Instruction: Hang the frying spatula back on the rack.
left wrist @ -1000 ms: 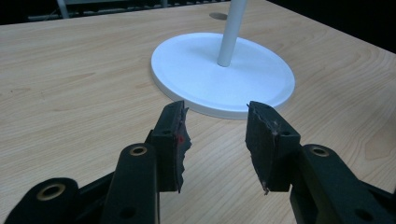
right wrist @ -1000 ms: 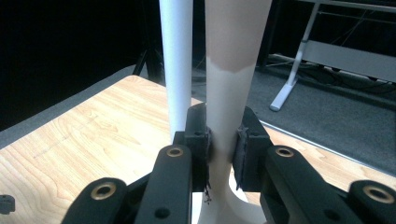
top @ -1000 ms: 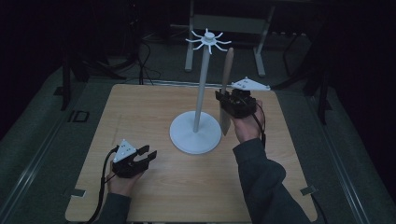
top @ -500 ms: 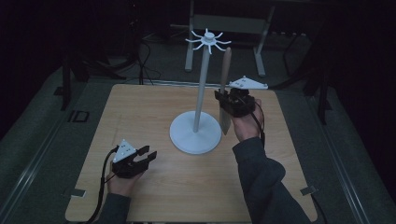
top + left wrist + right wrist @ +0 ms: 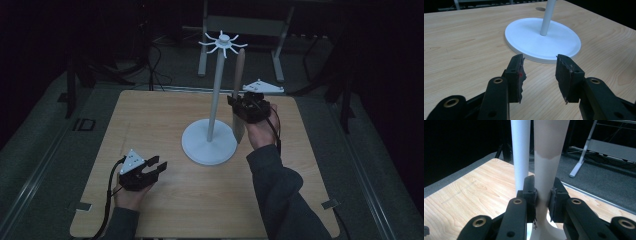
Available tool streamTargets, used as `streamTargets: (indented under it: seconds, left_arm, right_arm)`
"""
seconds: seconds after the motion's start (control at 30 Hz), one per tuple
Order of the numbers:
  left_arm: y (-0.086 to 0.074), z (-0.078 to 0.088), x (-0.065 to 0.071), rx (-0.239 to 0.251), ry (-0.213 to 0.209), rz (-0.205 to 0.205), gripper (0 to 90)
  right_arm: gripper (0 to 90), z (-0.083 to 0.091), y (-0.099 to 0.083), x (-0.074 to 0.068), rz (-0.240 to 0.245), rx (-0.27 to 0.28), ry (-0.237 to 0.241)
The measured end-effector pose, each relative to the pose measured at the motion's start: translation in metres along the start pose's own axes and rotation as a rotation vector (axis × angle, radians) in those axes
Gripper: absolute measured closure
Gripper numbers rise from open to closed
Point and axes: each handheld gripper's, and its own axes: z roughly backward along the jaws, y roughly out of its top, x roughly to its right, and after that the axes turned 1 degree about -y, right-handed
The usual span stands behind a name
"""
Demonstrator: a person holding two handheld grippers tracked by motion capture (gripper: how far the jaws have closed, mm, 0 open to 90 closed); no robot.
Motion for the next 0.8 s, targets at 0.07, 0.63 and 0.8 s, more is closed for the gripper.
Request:
streamTargets:
  seconds: [0.07, 0.63, 0.8]
  left_arm:
    - [0.000, 0.000, 0.000, 0.000, 0.000, 0.000, 58.1]
    - [-0.001, 0.000, 0.000, -0.007, 0.002, -0.006, 58.2]
    - [-0.002, -0.002, 0.000, -0.010, 0.004, -0.003, 58.2]
  right_arm:
    - [78.3, -0.002, 0.000, -0.001, -0.006, -0.001, 0.002]
    - [78.2, -0.011, 0.003, -0.005, -0.021, -0.007, 0.006]
    - [78.2, -0.014, 0.003, -0.005, -0.025, -0.010, 0.006]
